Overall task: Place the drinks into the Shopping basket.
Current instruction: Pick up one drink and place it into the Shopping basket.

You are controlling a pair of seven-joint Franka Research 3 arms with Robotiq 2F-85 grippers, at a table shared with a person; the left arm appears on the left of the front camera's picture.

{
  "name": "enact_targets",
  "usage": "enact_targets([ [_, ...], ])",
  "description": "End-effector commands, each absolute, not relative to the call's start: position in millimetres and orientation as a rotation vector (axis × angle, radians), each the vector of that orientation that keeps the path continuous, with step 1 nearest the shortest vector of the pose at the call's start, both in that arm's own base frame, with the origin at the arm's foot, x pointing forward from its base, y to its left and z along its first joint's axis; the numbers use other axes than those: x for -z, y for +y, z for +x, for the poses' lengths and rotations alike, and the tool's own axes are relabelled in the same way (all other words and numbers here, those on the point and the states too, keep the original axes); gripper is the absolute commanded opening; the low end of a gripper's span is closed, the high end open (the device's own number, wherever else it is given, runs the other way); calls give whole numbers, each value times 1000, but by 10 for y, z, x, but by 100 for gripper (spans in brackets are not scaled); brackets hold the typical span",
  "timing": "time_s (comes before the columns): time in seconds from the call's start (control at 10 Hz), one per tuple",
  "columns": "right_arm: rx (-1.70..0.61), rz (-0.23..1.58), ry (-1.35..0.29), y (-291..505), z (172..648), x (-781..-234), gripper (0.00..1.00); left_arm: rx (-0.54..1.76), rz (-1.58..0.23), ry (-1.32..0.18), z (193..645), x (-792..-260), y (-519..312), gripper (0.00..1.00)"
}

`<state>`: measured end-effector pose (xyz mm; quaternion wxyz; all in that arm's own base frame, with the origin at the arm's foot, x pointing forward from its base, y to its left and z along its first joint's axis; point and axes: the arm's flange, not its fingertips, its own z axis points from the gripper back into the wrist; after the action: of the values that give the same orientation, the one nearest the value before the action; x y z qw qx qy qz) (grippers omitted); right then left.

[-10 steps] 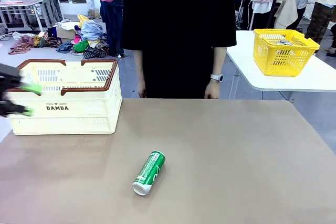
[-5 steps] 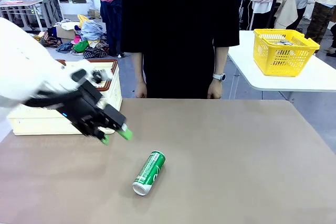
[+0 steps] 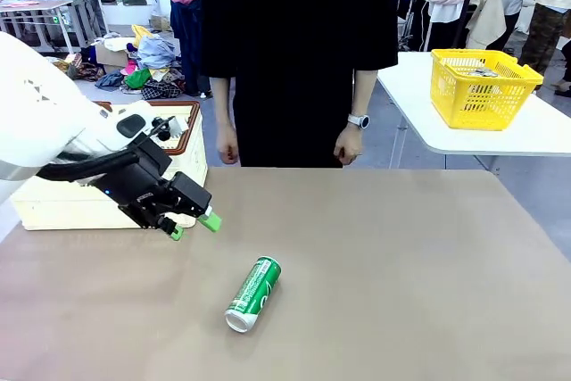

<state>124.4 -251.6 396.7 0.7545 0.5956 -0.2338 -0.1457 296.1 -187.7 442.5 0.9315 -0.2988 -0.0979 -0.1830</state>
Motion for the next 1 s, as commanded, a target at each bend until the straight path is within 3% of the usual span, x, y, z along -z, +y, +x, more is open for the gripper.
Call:
enact_targets([
  [0.0, 308, 1305, -544, -2517, 1189, -3986, 100, 476, -603, -165, 2686, -4451, -2253, 100],
  [0.3, 308, 1305, -544, -2517, 1189, -3986, 100, 503, -369, -119, 2282, -4321, -3148, 100],
  [0.6, 308, 1305, -544, -2517, 1189, -3986, 100, 407, -190, -207, 2396, -4062, -3454, 100],
  [0.9, 308, 1305, -544, -2517, 1189, -3986, 100, 538, -100, -299, 2533, -3891, -3566, 100],
])
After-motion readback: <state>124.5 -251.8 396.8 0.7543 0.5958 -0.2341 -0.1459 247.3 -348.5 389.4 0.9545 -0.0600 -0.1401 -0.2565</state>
